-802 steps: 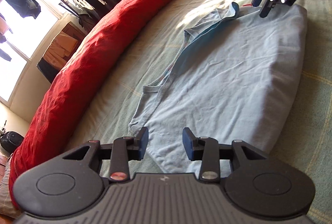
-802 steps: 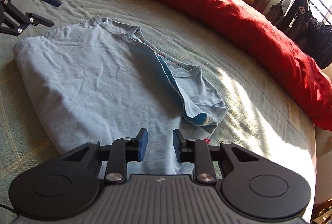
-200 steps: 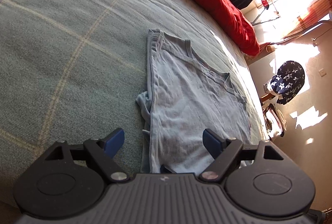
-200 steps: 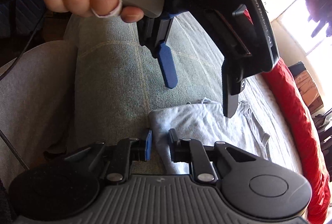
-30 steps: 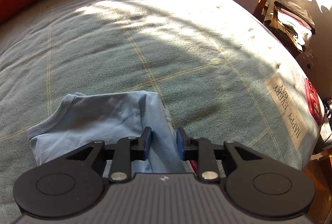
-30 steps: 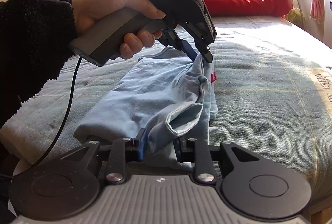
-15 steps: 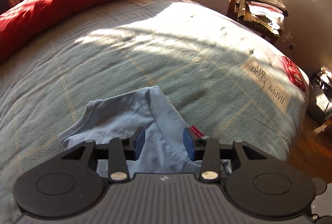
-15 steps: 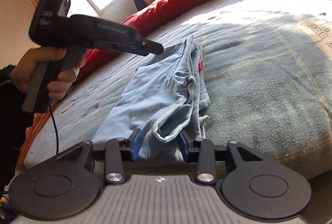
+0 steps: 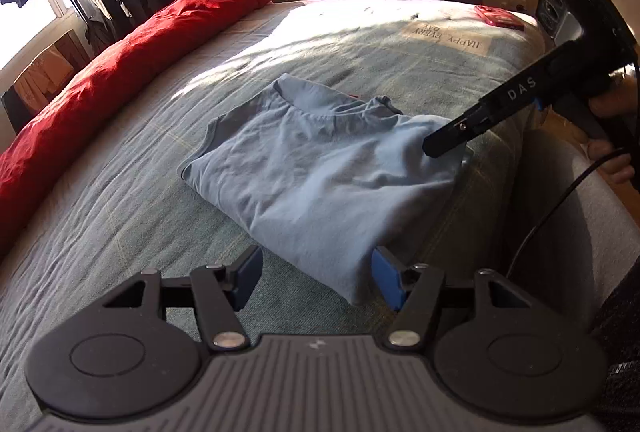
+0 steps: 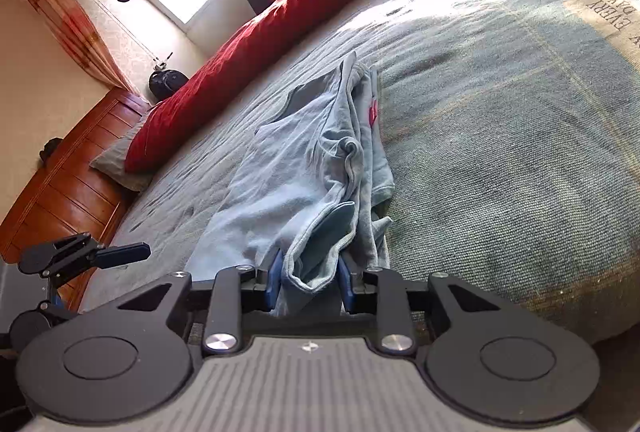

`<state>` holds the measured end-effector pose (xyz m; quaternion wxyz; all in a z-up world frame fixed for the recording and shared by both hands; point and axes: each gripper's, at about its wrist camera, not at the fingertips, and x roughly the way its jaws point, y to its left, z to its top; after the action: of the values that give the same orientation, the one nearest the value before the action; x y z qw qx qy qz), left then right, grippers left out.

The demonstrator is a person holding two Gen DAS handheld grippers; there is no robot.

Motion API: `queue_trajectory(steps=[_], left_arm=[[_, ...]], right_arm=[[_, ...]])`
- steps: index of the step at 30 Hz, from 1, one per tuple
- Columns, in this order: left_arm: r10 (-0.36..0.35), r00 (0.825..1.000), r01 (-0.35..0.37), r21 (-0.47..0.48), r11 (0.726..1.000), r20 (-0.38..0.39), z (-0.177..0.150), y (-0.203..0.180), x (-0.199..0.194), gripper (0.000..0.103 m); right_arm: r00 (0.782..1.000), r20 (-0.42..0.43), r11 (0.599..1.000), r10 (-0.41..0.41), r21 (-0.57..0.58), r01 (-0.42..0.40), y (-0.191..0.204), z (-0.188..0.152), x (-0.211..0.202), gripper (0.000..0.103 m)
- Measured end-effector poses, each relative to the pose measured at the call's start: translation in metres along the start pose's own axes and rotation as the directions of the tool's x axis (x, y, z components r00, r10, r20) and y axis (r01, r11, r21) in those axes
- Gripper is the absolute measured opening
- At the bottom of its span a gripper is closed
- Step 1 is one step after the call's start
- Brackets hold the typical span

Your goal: Fold clothes

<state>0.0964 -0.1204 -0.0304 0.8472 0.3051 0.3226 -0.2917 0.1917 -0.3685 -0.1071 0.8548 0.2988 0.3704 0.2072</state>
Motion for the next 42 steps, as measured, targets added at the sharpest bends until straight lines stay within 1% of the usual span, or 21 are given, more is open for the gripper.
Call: queue_trajectory(steps=[1, 2, 3, 4, 7, 9, 11, 12, 13, 15, 16, 20, 21, 23, 25, 29, 30, 34, 36, 40, 42], left_arm=[[0.018, 1.000, -0.018, 0.009, 1.000, 0.001, -0.002, -0.004, 0.002, 0.062], [0.036, 0.999, -0.036, 0.018, 0.999, 0.002, -0.004, -0.008, 0.004, 0.062], [0.051, 0.999, -0.051, 0.025, 0.998, 0.000, -0.004, -0.011, 0.007, 0.062], [0.050, 0.999, -0.050, 0.028, 0.998, -0.005, -0.004, -0.013, 0.010, 0.062], [0.032, 0.999, -0.033, 0.027, 0.999, 0.017, 0.000, -0.018, 0.011, 0.062], [-0.013, 0.999, 0.012, 0.008, 1.000, 0.047, 0.002, -0.020, 0.010, 0.062], [-0.046, 0.997, 0.047, -0.007, 0.999, 0.069, 0.003, -0.021, 0.011, 0.062], [-0.067, 0.995, 0.069, -0.023, 0.997, 0.069, 0.004, -0.021, 0.014, 0.062], [-0.089, 0.995, 0.091, -0.040, 0.995, 0.055, 0.003, -0.022, 0.019, 0.062], [-0.132, 0.991, 0.134, -0.072, 0.988, 0.024, 0.002, -0.023, 0.029, 0.065], [-0.142, 0.990, 0.143, -0.082, 0.986, 0.020, 0.000, -0.023, 0.033, 0.065], [-0.230, 0.972, 0.234, -0.175, 0.956, 0.044, 0.000, -0.015, 0.042, 0.067], [-0.261, 0.964, 0.267, -0.215, 0.940, 0.055, 0.000, -0.011, 0.046, 0.068], [-0.291, 0.955, 0.295, -0.282, 0.913, 0.060, 0.001, -0.005, 0.054, 0.068], [-0.293, 0.953, 0.302, -0.305, 0.903, 0.075, 0.003, -0.004, 0.054, 0.068], [-0.247, 0.963, 0.268, -0.330, 0.905, 0.105, 0.004, 0.000, 0.039, 0.068], [-0.226, 0.969, 0.245, -0.319, 0.915, 0.096, 0.004, 0.000, 0.036, 0.069], [-0.133, 0.989, 0.144, -0.266, 0.953, 0.060, 0.000, -0.003, 0.024, 0.073], [-0.085, 0.995, 0.092, -0.237, 0.967, 0.043, -0.001, -0.004, 0.018, 0.073], [0.014, 1.000, -0.011, -0.177, 0.984, 0.015, -0.005, -0.006, 0.007, 0.073], [0.045, 0.999, -0.046, -0.094, 0.995, -0.012, -0.008, -0.018, 0.011, 0.074]], right_arm=[[1.000, -0.009, 1.000, 0.001, 0.018, 0.000, -0.002, 0.000, 0.002, 0.033], [1.000, -0.006, 1.000, -0.003, 0.015, 0.003, -0.002, 0.000, 0.002, 0.030], [1.000, -0.003, 1.000, -0.006, 0.011, 0.006, -0.002, 0.000, 0.003, 0.015], [1.000, -0.003, 1.000, -0.017, -0.002, 0.017, 0.000, 0.002, 0.001, 0.008], [0.999, 0.014, 0.999, -0.037, -0.037, 0.038, 0.003, 0.009, -0.008, 0.007], [0.998, 0.023, 0.998, -0.065, -0.021, 0.065, -0.003, 0.012, -0.013, 0.008], [0.996, 0.004, 0.996, -0.087, 0.001, 0.087, -0.011, 0.011, -0.014, 0.008], [0.995, 0.005, 0.995, -0.101, -0.001, 0.101, -0.013, 0.010, -0.015, 0.009], [0.993, 0.007, 0.993, -0.116, 0.003, 0.116, -0.015, 0.008, -0.017, 0.012], [0.992, 0.025, 0.993, -0.120, 0.007, 0.120, -0.016, 0.007, -0.025, 0.012], [0.992, 0.033, 0.993, -0.122, 0.009, 0.121, -0.017, 0.006, -0.029, 0.014], [0.987, 0.074, 0.988, -0.144, -0.048, 0.148, -0.005, 0.013, -0.039, 0.022], [0.986, 0.079, 0.987, -0.147, -0.058, 0.152, -0.002, 0.013, -0.040, 0.022], [0.987, 0.083, 0.988, -0.135, -0.068, 0.141, 0.004, 0.014, -0.039, 0.022], [0.990, 0.083, 0.989, -0.116, -0.079, 0.123, 0.009, 0.013, -0.038, 0.022], [0.993, 0.071, 0.991, -0.096, -0.085, 0.102, 0.014, 0.010, -0.036, 0.022], [0.993, 0.069, 0.992, -0.095, -0.081, 0.100, 0.013, 0.010, -0.036, 0.022], [0.997, 0.057, 0.999, -0.051, -0.009, 0.051, 0.002, 0.004, -0.040, 0.023], [0.998, 0.047, 0.999, -0.038, 0.023, 0.037, -0.003, -0.002, -0.042, 0.030], [0.998, 0.044, 0.995, -0.048, 0.090, 0.044, -0.015, -0.014, -0.043, 0.032], [0.999, 0.040, 0.994, -0.036, 0.109, 0.031, -0.018, -0.017, -0.042, 0.035]])
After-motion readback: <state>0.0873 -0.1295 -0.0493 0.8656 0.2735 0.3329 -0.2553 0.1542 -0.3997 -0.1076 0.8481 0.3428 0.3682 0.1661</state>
